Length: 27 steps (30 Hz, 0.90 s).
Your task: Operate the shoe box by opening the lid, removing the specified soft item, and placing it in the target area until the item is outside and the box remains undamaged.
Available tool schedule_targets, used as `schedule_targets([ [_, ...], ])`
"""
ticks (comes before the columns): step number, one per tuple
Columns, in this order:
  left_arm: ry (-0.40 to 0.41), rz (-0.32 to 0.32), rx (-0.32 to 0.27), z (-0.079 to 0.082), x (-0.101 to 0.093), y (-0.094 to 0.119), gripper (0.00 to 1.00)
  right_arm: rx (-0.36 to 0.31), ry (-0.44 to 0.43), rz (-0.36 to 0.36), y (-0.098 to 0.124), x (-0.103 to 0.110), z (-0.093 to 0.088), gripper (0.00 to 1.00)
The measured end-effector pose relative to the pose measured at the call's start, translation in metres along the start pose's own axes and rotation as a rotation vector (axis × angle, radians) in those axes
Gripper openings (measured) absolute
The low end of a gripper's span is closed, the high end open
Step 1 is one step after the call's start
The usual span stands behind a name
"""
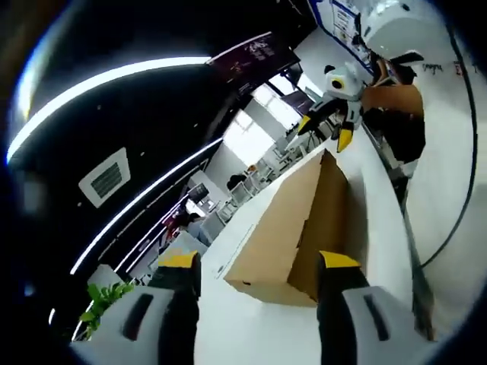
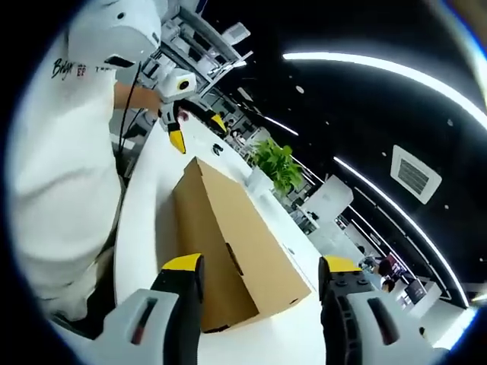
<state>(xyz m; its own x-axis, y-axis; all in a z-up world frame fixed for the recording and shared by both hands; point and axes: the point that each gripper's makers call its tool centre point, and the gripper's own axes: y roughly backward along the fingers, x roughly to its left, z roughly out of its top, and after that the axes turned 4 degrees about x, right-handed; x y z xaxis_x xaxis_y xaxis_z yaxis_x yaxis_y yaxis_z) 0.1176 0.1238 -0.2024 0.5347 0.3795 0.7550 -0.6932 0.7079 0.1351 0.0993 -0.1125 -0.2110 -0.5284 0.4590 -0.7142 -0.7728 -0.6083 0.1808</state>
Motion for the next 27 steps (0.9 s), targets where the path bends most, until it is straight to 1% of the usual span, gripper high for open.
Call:
schedule_targets([
  [4, -0.034, 0.028, 0.034, 0.003, 0.007, 0.001, 0.57, -0.026, 0.02, -0.033, 0.009, -0.008, 0.011, 0.62],
  [6, -0.039, 0.027, 0.029, 0.004, 0.008, 0.002, 0.55, -0.038, 0.03, -0.044, 0.013, -0.011, 0.016, 0.6],
  [7, -0.04, 0.025, 0.021, 0.006, 0.008, 0.003, 0.52, -0.044, 0.032, -0.048, 0.014, -0.012, 0.018, 0.6],
  [8, -0.033, 0.015, 0.018, 0.006, 0.006, 0.002, 0.51, -0.045, 0.031, -0.049, 0.014, -0.012, 0.019, 0.6],
  [11, -0.049, 0.012, 0.03, 0.002, 0.001, -0.003, 0.57, -0.036, 0.041, -0.034, 0.011, -0.008, 0.016, 0.57],
  [12, -0.061, 0.014, 0.047, -0.001, -0.001, -0.004, 0.57, -0.029, 0.044, -0.03, 0.01, -0.006, 0.014, 0.56],
  [13, -0.091, 0.029, 0.077, -0.006, -0.001, -0.006, 0.57, -0.015, 0.046, -0.026, 0.009, -0.004, 0.011, 0.56],
  [14, -0.103, 0.037, 0.094, -0.009, -0.002, -0.007, 0.58, -0.003, 0.043, -0.02, 0.008, -0.002, 0.007, 0.56],
  [15, -0.125, 0.05, 0.119, -0.014, -0.003, -0.008, 0.6, 0.007, 0.047, -0.024, 0.006, -0.001, 0.003, 0.56],
  [17, -0.168, 0.074, 0.17, -0.024, -0.004, -0.011, 0.6, 0.028, 0.056, -0.033, 0.003, 0.001, -0.005, 0.55],
  [18, -0.169, 0.083, 0.156, -0.024, -0.005, -0.012, 0.61, 0.048, 0.071, -0.043, 0.002, 0.001, -0.01, 0.52],
  [19, -0.167, 0.08, 0.144, -0.024, -0.008, -0.012, 0.6, 0.081, 0.101, -0.047, 0.001, 0.003, -0.016, 0.51],
  [20, -0.164, 0.076, 0.134, -0.024, -0.009, -0.012, 0.58, 0.098, 0.13, -0.035, -0.002, 0.008, -0.02, 0.51],
  [22, -0.145, 0.071, 0.104, -0.021, -0.012, -0.013, 0.59, 0.084, 0.143, -0.034, -0.003, 0.014, -0.018, 0.49],
  [23, -0.143, 0.065, 0.099, -0.02, -0.013, -0.013, 0.57, 0.077, 0.146, -0.035, -0.003, 0.015, -0.015, 0.47],
  [24, -0.143, 0.062, 0.1, -0.021, -0.014, -0.013, 0.57, 0.047, 0.142, -0.031, -0.003, 0.018, -0.009, 0.45],
  [25, -0.157, 0.075, 0.109, -0.024, -0.013, -0.014, 0.57, 0.034, 0.142, -0.029, -0.003, 0.019, -0.006, 0.45],
  [27, -0.175, 0.088, 0.13, -0.028, -0.011, -0.014, 0.58, 0.029, 0.153, -0.034, -0.003, 0.019, -0.005, 0.45],
])
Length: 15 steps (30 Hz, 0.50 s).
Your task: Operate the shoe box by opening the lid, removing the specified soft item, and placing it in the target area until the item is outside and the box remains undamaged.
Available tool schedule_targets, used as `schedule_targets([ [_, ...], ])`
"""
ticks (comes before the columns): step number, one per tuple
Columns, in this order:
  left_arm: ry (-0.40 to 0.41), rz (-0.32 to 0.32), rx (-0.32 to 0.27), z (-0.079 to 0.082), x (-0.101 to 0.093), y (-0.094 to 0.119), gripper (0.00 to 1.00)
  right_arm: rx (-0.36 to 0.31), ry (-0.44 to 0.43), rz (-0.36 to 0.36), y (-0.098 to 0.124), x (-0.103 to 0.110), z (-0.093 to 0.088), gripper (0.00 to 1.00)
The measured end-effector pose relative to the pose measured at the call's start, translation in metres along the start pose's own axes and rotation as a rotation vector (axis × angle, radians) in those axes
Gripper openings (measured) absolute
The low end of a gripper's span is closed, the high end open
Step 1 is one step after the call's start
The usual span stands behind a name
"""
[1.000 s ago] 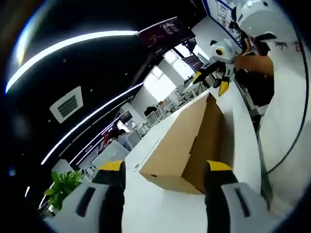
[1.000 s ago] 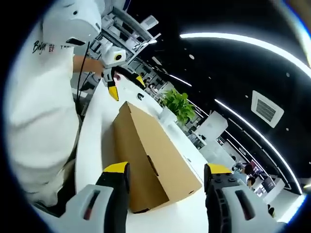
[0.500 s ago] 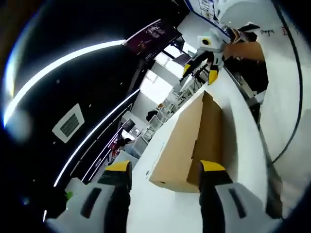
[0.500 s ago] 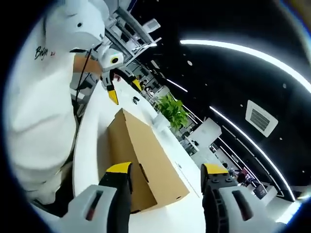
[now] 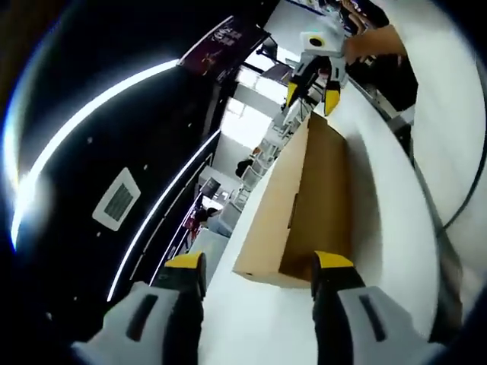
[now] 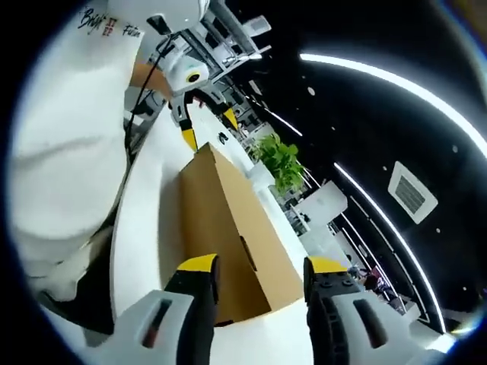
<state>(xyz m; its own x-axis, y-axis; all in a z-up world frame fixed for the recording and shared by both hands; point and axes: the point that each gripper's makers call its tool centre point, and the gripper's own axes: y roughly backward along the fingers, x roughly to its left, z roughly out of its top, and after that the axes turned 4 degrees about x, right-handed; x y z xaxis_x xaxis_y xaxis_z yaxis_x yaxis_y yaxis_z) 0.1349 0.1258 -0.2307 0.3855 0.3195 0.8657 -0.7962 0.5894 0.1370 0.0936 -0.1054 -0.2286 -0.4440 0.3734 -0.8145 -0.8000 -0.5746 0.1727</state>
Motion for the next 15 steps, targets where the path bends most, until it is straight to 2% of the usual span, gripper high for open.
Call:
schedule_targets([
  [4, 0.004, -0.003, -0.011, 0.001, -0.001, 0.0, 0.58, 0.027, 0.005, -0.037, -0.001, -0.006, -0.006, 0.49],
  [6, -0.001, -0.036, -0.026, 0.005, -0.007, 0.001, 0.59, 0.003, -0.021, -0.015, -0.003, 0.001, -0.006, 0.49],
  [8, -0.017, -0.034, -0.017, 0.004, -0.011, 0.0, 0.58, -0.001, -0.018, -0.012, -0.002, 0.002, -0.009, 0.49],
  [15, -0.022, -0.05, -0.01, 0.002, -0.021, -0.006, 0.58, 0.057, 0.039, 0.006, -0.006, 0.013, -0.023, 0.46],
])
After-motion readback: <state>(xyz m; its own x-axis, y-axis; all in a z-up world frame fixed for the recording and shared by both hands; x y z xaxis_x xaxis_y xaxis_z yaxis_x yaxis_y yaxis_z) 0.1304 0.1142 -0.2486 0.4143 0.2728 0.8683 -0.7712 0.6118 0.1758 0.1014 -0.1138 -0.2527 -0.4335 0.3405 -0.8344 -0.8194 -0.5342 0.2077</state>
